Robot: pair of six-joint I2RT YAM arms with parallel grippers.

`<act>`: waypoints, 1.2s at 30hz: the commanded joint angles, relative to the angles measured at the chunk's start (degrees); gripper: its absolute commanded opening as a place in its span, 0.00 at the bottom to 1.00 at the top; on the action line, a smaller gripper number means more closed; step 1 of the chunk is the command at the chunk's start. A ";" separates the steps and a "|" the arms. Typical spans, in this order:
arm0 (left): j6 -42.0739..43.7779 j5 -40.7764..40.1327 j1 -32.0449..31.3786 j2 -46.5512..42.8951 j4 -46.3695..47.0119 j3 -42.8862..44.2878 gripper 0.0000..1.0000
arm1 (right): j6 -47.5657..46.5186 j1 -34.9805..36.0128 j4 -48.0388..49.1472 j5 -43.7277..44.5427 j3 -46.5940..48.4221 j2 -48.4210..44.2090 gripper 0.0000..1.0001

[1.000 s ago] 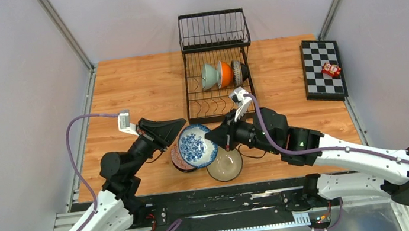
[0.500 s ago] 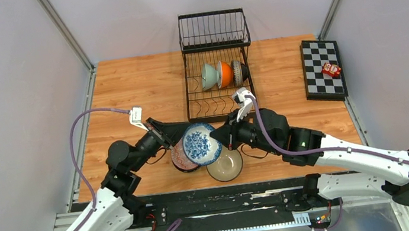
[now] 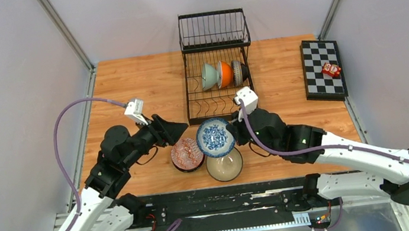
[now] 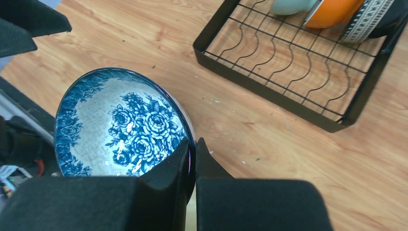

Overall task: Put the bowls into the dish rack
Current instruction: Place the bowl in the dish rack.

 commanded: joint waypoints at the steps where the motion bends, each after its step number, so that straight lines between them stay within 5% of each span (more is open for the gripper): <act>1: 4.12 2.99 -0.11 2.96 -9.82 3.70 0.70 | -4.46 0.14 -1.52 5.06 4.68 2.14 0.03; 10: 5.91 0.96 -3.49 6.24 -15.53 5.59 0.73 | -7.35 0.52 -6.34 8.62 11.04 9.85 0.03; 24: 2.96 -10.33 -11.93 12.20 -11.24 4.39 0.73 | -6.97 3.71 -8.73 11.23 18.78 18.80 0.03; 30: 1.28 -12.65 -11.92 12.86 -9.09 3.36 0.61 | -7.64 5.67 -8.73 14.78 19.80 19.93 0.03; 36: 0.39 -12.25 -11.92 13.50 -7.81 2.58 0.39 | -7.99 7.04 -8.43 17.46 20.27 20.34 0.03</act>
